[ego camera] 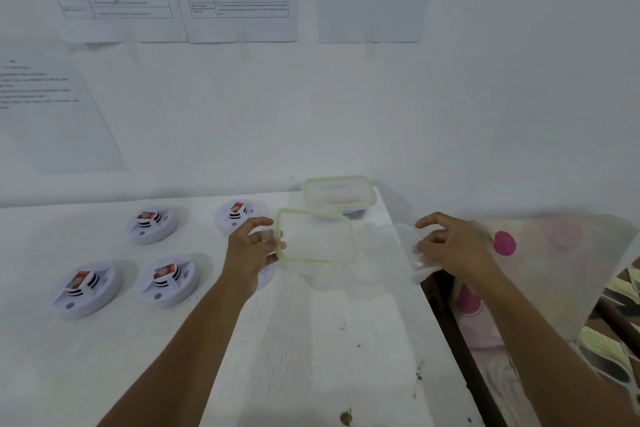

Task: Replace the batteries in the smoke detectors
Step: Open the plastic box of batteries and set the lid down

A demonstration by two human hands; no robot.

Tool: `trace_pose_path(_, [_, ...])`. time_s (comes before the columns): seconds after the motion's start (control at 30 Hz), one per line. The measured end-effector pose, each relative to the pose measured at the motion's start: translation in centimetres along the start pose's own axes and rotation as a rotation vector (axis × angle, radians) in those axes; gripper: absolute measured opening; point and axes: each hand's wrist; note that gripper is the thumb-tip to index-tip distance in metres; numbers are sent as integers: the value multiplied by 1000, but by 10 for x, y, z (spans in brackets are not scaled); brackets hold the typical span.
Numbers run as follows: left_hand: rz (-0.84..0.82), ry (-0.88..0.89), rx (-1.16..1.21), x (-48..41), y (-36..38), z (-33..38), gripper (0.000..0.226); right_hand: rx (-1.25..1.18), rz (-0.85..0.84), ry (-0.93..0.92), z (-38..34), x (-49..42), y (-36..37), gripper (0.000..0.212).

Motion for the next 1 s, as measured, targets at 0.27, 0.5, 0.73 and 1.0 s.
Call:
trace_pose_path(0.27, [-50, -111, -110, 8, 31, -35, 36, -225, 3, 54, 19, -32, 32, 23])
trace_pose_path(0.5, [103, -69, -537, 4, 24, -35, 24, -257, 33, 89, 37, -47, 50, 21])
trace_pose_path(0.73, [46, 12, -811, 1, 33, -28, 30, -45, 88, 52, 43, -51, 58, 12])
trace_pose_path(1.0, [-36, -32, -889, -4, 30, -36, 33, -31, 103, 76, 43, -48, 69, 15])
Point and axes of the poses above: each hand's wrist, its own x-axis away from the middle knuckle, its own y-axis out of the palm, z = x × y, and after that the axes turned 13 degrees about -z, right-handed
